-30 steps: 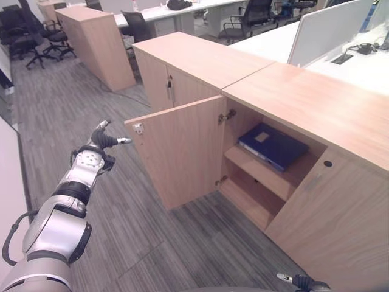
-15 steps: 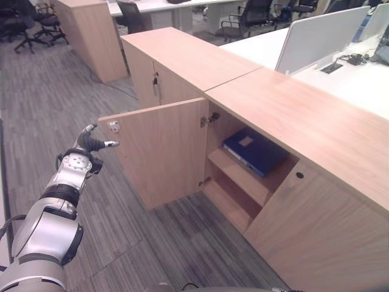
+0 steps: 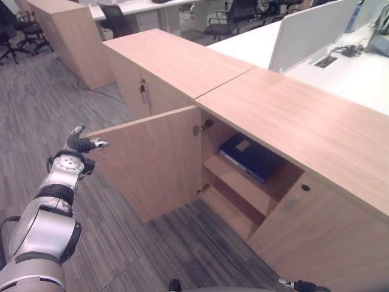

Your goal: Put the empty folder in the office cabinet

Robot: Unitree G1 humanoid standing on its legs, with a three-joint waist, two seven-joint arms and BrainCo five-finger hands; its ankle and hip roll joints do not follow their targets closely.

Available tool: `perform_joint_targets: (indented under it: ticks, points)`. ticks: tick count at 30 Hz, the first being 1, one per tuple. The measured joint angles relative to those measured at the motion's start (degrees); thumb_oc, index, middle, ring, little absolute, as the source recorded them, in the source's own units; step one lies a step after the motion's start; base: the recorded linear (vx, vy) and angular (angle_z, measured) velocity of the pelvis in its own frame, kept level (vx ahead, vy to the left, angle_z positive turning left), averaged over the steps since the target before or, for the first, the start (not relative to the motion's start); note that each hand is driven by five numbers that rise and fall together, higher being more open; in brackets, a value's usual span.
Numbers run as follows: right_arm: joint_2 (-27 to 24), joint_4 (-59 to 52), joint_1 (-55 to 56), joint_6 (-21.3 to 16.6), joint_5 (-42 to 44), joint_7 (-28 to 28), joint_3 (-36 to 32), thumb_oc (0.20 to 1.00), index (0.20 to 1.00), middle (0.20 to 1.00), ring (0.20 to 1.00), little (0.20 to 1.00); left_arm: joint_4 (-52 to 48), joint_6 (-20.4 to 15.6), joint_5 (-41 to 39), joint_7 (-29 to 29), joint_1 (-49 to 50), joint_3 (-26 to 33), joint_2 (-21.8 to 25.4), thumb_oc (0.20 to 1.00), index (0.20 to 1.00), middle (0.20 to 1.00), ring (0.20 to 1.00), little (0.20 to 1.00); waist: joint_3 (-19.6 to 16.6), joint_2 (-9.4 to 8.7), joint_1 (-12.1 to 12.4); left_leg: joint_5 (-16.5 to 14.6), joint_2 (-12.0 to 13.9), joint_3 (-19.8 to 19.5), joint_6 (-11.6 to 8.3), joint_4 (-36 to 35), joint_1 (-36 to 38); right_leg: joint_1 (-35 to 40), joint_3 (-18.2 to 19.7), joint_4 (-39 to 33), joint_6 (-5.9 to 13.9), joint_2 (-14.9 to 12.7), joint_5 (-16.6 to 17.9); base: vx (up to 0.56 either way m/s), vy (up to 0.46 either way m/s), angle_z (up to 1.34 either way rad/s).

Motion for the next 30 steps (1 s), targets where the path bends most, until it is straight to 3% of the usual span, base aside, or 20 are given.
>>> perform_joint_targets:
  ticks: [6,14,18,23,27,30]
  points:
    - [0.4,-0.4,-0.9,0.1,-0.2,0.9,0.0,1.0,1.0,1.0,1.0,1.0,0.2,0.1,0.0,-0.3,0.0,0.0,0.7,1.0,1.0,1.0,1.0,1.0,-0.5,-0.38,0.7,-1.2,-2.2,2.2,1.68,0.0,0.7,0.1,1.5,-0.8,2.94,-2.5,0.6,0.07,0.13,-0.17]
    - [-0.6,-0.5,-0.4,0.2,-0.6,1.2,0.0,1.0,1.0,1.0,1.0,1.0,-0.1,0.3,4.3,-0.3,-2.1,-5.1,2.6,1.0,1.0,1.0,1.0,1.0,-2.7,-0.48,1.3,-2.0,-2.1,5.2,1.63,-0.1,0.8,-1.3,1.4,-0.4,3.91,-3.2,0.3,0.05,0.094,-0.2]
    - [-0.4,-0.5,0.5,0.2,-1.0,1.7,1.3,1.0,1.0,1.0,1.0,1.0,-0.2,0.4,8.3,-1.0,-4.7,-10.5,5.0,1.0,1.0,1.0,1.0,1.0,-3.6,-2.25,1.1,-1.8,-2.0,5.4,1.86,-0.1,0.0,-2.2,0.8,-0.5,3.92,-3.2,0.3,0.02,0.007,-0.07]
    - [-0.2,-2.5,0.9,0.2,-1.2,2.5,3.4,1.0,1.0,1.0,1.0,1.0,0.2,0.4,14.8,-3.5,-9.8,-17.9,7.7,1.0,1.0,1.0,1.0,1.0,-4.6,-6.61,1.0,-1.8,-1.3,7.1,1.78,-0.1,-0.6,-4.0,0.6,0.5,4.44,-3.0,0.9,0.02,0.024,-0.13]
    - [0.0,-3.6,-0.2,0.1,-2.9,2.5,4.1,1.0,1.0,1.0,1.0,1.0,0.9,0.4,18.2,-4.7,-11.9,-20.7,7.5,1.0,1.0,1.0,1.0,1.0,-4.5,-8.71,0.5,-2.3,-1.2,8.5,1.68,0.0,-0.6,-4.8,1.3,0.5,4.49,-3.1,1.6,0.04,0.033,-0.19]
    - [0.2,-4.7,-0.1,0.1,-3.0,2.7,5.0,1.0,1.0,1.0,1.0,1.0,2.9,0.4,23.0,-5.0,-13.5,-23.6,6.9,1.0,1.0,1.0,1.0,1.0,-4.0,-9.05,-0.4,-2.4,-1.1,9.3,1.67,-0.1,-0.6,-5.1,1.4,0.4,4.4,-3.2,2.2,0.0,-0.002,-0.15]
